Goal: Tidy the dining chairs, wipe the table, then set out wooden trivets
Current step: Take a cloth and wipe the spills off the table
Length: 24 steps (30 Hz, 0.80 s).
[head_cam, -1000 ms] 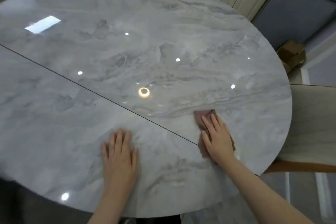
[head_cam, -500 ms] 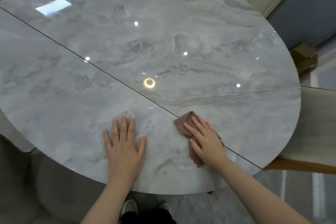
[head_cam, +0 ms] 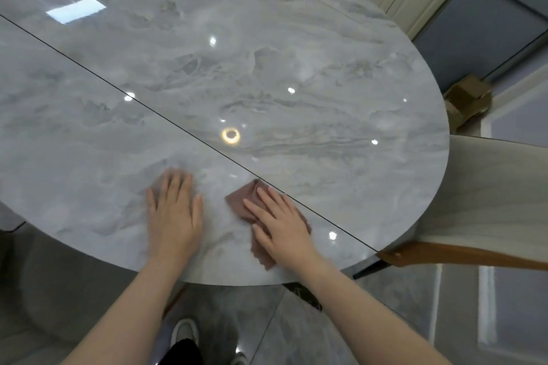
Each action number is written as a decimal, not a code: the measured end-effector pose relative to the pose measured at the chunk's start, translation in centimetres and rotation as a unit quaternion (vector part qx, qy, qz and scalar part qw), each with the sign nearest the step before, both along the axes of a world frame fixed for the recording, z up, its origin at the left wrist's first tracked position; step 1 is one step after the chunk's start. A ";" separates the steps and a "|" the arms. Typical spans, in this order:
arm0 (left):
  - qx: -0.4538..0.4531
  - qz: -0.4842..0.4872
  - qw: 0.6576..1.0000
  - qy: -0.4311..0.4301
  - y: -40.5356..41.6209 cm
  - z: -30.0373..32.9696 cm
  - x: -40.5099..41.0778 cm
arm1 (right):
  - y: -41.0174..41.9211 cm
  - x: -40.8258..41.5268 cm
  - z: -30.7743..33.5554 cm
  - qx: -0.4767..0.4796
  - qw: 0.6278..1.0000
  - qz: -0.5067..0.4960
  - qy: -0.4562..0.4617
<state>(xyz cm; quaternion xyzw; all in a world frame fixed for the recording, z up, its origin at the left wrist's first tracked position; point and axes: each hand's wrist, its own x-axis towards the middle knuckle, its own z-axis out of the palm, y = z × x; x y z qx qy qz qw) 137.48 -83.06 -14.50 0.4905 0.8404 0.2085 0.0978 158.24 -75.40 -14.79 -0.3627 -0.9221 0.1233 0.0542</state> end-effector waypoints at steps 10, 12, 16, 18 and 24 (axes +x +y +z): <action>-0.003 -0.110 0.993 0.051 -0.8 -1.5 9.3 | 6.6 12.3 0.2 0.041 0.911 -0.410 -0.016; 0.014 -0.089 0.995 0.035 -1.3 -1.5 8.5 | 6.1 8.5 -0.2 0.032 0.918 -0.395 -0.010; 0.040 -0.009 0.999 0.023 -3.2 -1.4 5.8 | 3.3 -1.4 -0.8 0.034 0.966 -0.255 0.033; 0.041 0.036 0.998 0.031 -4.6 -1.5 4.2 | 1.2 -6.5 -0.8 0.021 0.981 -0.186 0.046; 0.029 0.098 0.995 0.018 -7.9 -2.0 1.2 | -5.5 -12.2 -1.0 0.009 0.997 0.014 0.069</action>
